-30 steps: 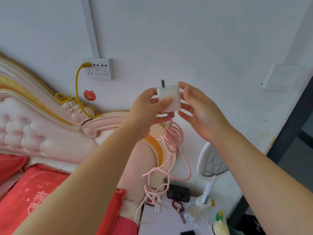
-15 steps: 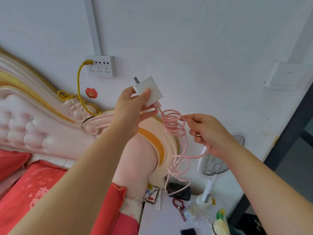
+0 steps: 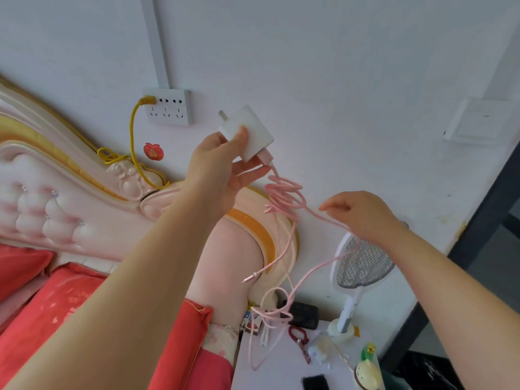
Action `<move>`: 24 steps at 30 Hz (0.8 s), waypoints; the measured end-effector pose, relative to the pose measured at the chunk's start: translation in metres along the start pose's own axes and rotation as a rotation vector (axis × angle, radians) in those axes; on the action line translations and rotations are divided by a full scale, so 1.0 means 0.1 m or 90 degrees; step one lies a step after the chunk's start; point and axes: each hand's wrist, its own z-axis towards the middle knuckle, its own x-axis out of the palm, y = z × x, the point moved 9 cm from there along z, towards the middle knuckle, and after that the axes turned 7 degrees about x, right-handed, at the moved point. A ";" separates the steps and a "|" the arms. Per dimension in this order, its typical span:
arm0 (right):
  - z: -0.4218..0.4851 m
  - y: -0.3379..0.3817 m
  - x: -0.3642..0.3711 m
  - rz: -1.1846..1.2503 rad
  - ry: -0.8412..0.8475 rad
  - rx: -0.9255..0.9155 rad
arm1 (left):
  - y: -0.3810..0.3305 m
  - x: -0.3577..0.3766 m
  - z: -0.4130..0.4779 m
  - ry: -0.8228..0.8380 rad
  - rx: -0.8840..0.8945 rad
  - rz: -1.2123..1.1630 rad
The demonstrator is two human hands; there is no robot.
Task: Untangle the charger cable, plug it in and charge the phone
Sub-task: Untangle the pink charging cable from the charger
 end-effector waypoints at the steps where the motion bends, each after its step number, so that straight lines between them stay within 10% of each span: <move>1: 0.00 0.05 0.00 -0.031 -0.049 -0.013 | 0.01 0.05 -0.01 0.007 -0.003 0.006; 7: -0.19 0.27 0.30 0.456 0.029 -0.001 | 0.09 0.16 -0.04 -0.009 -0.016 0.027; 11: -0.28 0.40 0.53 0.404 0.137 -0.043 | 0.10 0.10 -0.05 -0.044 -0.021 0.004; 14: -0.26 0.46 0.46 0.344 0.026 -0.058 | 0.10 0.07 -0.05 -0.055 -0.019 0.008; 24: -0.23 0.33 0.36 0.639 0.072 -0.018 | 0.07 -0.23 0.02 -0.109 0.003 0.050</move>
